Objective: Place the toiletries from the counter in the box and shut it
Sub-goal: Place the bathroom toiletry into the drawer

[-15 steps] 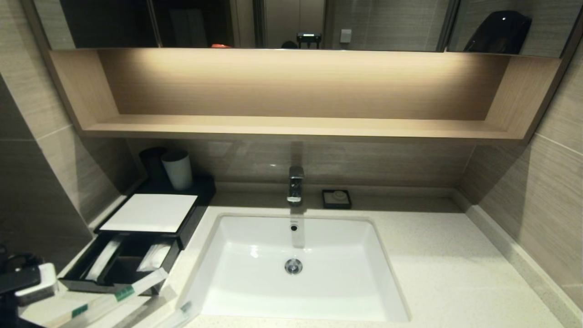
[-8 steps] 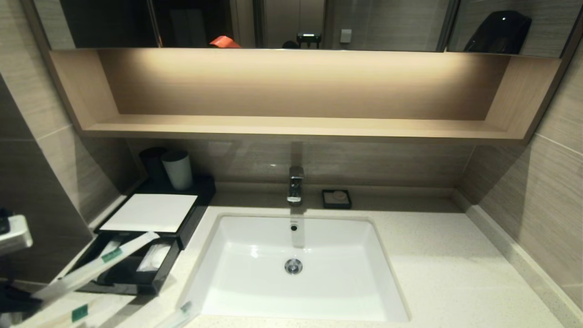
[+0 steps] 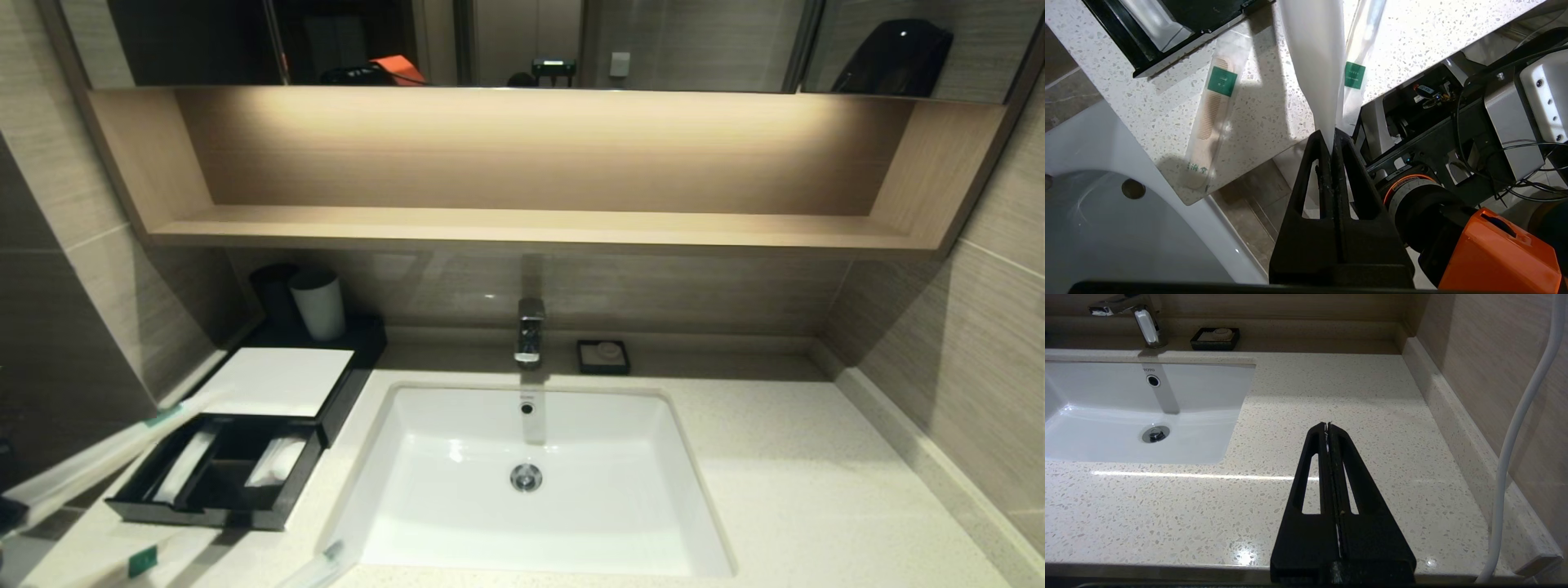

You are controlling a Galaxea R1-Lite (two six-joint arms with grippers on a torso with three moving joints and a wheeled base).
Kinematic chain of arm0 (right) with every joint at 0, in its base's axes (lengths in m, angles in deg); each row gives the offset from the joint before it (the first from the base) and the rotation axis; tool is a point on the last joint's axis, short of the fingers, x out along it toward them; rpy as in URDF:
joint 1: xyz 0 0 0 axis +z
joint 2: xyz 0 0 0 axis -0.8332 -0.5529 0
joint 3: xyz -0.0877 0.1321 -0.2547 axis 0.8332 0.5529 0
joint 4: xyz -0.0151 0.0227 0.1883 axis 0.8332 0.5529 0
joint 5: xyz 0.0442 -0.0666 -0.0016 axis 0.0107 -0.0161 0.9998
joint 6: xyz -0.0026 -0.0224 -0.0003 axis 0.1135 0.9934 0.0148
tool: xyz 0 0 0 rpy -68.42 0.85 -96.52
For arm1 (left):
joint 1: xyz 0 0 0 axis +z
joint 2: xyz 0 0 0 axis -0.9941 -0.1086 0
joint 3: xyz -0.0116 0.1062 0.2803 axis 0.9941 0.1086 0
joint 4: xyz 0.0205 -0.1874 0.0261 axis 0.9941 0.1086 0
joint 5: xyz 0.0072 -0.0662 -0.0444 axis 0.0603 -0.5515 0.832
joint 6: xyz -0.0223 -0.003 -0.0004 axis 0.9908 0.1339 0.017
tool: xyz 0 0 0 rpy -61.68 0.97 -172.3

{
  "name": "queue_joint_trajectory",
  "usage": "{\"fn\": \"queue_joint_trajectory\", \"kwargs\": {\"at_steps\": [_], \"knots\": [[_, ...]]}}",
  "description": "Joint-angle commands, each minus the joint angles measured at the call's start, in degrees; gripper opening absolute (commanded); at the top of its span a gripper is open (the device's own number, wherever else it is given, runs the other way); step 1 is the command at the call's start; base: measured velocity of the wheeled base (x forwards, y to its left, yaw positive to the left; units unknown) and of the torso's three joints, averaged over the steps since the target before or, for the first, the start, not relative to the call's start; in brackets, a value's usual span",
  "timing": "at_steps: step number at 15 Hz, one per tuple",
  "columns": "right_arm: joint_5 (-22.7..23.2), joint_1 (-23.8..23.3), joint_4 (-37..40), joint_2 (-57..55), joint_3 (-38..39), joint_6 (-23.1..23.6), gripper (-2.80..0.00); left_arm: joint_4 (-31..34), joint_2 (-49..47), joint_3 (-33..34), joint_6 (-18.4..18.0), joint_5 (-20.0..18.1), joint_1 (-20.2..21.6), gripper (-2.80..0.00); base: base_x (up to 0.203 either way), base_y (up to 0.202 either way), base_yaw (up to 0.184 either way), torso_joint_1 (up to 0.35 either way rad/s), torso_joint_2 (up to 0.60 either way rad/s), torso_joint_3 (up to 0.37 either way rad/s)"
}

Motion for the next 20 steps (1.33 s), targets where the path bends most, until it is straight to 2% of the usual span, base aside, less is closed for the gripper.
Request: {"fn": "queue_joint_trajectory", "kwargs": {"at_steps": [1,10,11,12,14,16,18,19,20], "knots": [[0.0,0.0,0.0,0.0,0.0,0.0,-2.8,0.6,1.1,-0.5,-0.4,-0.1,0.3,-2.8,0.0,0.0,0.0,0.0,0.0,0.0],[0.0,0.0,0.0,0.1,0.0,0.1,-2.8,0.9,3.3,-3.3,-0.1,0.3,-0.4,-2.8,0.0,0.0,0.0,0.0,0.0,0.0],[0.0,0.0,0.0,0.0,0.0,0.0,-2.8,0.8,2.4,-3.4,0.3,0.3,0.2,-2.8,0.0,0.0,0.0,0.0,0.0,0.0],[0.0,0.0,0.0,0.0,0.0,0.0,-2.8,0.1,2.2,-2.7,2.7,0.4,1.1,-2.8,0.0,0.0,0.0,0.0,0.0,0.0],[0.0,0.0,0.0,0.1,0.0,0.0,-2.8,-1.7,2.4,-2.0,12.6,0.7,-0.8,-2.8,0.0,0.0,0.0,0.0,0.0,0.0],[0.0,0.0,0.0,0.1,0.0,0.0,-2.8,-4.1,2.4,-2.2,27.0,2.5,-4.2,-2.8,0.0,0.0,0.0,0.0,0.0,0.0],[0.0,0.0,0.0,0.1,0.0,0.0,-2.8,-8.4,2.3,-1.9,41.7,5.7,-7.6,-2.8,0.0,0.0,0.0,0.0,0.0,0.0],[0.0,0.0,0.0,0.0,0.0,0.0,-2.8,-11.5,2.1,-1.2,48.0,8.3,-9.5,-2.8,0.0,0.0,0.0,0.0,0.0,0.0],[0.0,0.0,0.0,0.0,0.0,0.0,-2.8,-14.8,1.9,0.0,52.6,11.1,-11.0,-2.8,0.0,0.0,0.0,0.0,0.0,0.0]]}}
